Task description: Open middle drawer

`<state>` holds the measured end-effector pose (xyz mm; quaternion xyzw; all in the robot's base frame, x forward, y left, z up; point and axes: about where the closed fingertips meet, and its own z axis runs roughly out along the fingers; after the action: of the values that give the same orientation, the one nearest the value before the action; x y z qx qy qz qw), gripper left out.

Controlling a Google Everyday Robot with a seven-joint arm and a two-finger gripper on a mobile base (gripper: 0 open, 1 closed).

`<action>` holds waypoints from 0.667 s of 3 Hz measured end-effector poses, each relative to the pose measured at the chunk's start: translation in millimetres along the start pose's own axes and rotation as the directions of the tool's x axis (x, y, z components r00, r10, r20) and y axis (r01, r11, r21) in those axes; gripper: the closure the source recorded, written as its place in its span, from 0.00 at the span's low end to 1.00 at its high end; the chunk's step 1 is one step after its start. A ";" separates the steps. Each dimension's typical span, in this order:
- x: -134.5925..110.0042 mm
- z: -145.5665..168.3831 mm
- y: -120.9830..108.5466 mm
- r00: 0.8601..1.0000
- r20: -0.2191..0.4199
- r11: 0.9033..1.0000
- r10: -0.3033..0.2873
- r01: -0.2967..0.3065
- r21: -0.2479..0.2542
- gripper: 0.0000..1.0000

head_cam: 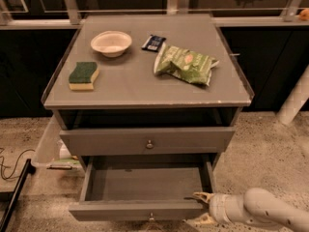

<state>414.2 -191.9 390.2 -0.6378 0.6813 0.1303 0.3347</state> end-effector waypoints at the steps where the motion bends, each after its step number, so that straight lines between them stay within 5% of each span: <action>1: -1.2 -1.9 -0.3 1.000 0.000 1.000 0.001 -0.001 0.000 0.15; 2: 12.1 -6.6 13.3 0.999 -0.006 0.999 0.037 -0.037 -0.005 0.38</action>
Offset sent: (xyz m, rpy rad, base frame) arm -0.0542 -0.0476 -0.0383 0.0166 0.1014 -0.1063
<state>400.0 -203.4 384.3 -0.6261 0.6938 0.1363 0.3289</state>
